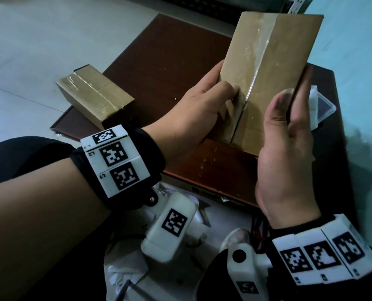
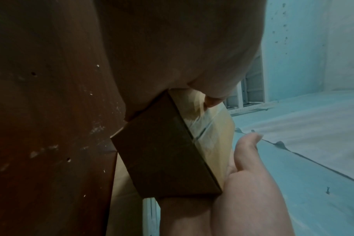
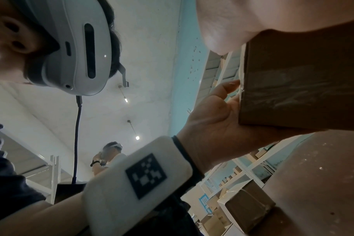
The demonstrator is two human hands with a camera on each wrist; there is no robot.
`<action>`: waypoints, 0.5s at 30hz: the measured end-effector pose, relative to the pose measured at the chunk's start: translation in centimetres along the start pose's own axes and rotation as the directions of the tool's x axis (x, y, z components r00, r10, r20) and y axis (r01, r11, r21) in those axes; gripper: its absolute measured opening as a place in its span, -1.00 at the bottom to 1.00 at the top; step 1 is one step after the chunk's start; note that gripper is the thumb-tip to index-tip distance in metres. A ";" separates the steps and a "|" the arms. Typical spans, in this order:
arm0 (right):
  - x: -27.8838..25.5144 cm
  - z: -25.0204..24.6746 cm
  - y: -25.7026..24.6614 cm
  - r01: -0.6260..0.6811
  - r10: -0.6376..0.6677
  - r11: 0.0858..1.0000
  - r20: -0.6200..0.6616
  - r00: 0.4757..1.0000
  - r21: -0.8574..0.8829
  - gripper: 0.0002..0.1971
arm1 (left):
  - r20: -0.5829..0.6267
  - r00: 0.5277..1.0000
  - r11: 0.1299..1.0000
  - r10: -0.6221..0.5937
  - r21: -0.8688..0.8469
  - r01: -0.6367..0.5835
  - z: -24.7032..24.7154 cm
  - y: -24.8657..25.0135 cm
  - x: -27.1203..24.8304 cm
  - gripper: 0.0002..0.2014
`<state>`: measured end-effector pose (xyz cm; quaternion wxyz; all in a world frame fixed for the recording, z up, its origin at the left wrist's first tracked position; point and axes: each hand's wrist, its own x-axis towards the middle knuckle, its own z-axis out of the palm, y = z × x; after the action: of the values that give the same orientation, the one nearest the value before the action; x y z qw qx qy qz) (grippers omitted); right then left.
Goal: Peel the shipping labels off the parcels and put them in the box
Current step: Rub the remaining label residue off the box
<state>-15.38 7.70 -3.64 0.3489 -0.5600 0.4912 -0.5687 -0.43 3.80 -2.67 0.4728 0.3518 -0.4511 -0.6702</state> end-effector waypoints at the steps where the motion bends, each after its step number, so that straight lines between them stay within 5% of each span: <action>1: 0.0 -0.1 0.0 0.001 -0.001 1.000 0.000 1.000 0.001 -0.31 | 0.008 1.000 1.000 0.000 -0.012 0.000 0.0 -0.1 0.0 -0.50; 9: 0.2 0.1 -0.1 -0.012 0.011 0.997 0.011 1.000 0.079 -0.24 | 0.031 1.000 0.999 -0.003 -0.040 0.004 -0.1 -0.2 0.2 -0.43; 15: 0.0 0.1 0.0 -0.048 0.048 0.997 0.004 0.999 0.060 -0.24 | 0.031 0.999 0.997 0.018 -0.075 -0.016 0.2 -0.3 0.1 -0.58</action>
<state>-15.30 7.69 -3.61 0.3797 -0.5381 0.4866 -0.5740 -0.76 3.80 -2.90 0.4839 0.3194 -0.4362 -0.6881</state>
